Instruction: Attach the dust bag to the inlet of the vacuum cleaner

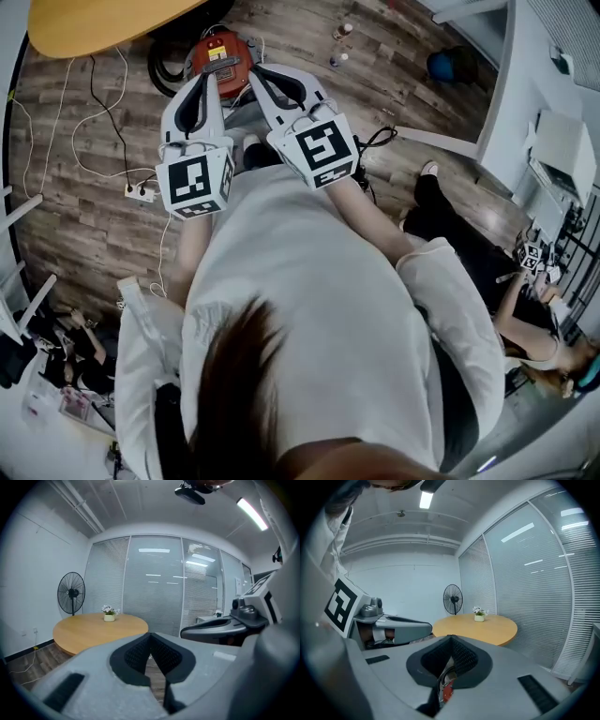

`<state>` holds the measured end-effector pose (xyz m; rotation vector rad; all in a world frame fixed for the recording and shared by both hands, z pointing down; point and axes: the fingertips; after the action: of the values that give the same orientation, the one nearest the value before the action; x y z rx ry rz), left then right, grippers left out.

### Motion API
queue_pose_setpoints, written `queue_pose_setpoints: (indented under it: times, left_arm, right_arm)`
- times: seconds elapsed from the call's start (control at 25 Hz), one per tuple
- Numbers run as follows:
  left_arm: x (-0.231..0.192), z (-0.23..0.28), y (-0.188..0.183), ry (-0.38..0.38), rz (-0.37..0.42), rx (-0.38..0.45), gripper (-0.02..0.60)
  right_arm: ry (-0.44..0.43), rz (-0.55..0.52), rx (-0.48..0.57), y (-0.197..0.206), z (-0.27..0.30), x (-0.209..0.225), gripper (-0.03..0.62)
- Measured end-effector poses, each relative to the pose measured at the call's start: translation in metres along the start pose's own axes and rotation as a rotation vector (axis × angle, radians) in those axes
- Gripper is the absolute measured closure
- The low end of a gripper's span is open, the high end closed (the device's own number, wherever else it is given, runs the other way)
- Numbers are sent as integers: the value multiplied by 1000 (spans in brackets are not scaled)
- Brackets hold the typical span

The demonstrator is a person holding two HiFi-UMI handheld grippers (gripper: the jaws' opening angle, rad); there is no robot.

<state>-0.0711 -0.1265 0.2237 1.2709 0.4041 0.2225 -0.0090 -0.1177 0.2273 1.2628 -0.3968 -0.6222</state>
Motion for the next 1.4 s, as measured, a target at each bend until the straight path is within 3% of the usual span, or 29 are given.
queue_pose_setpoints:
  times: [0.24,0.6,1.4]
  left_arm:
    - [-9,-12,-8,-41,-7,35,565]
    - [13,-12,-15,33,17,71,565]
    - [1,-11,-5,-31,-20,86,565]
  right_arm:
    - [-24,21,28,-8,-6,-11,591]
    - [-19,-7,52,-9,-4,-2,591]
    - [-28,-43,20,4,5,1,591]
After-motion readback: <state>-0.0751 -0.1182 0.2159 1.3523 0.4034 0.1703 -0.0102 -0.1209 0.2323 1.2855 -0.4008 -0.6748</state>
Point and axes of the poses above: the fingertips, and each gripper's own axes: z forward along the fingers, x to its right, y out of its underside, and after that the axes turned 7 degrees about -z, right-handed
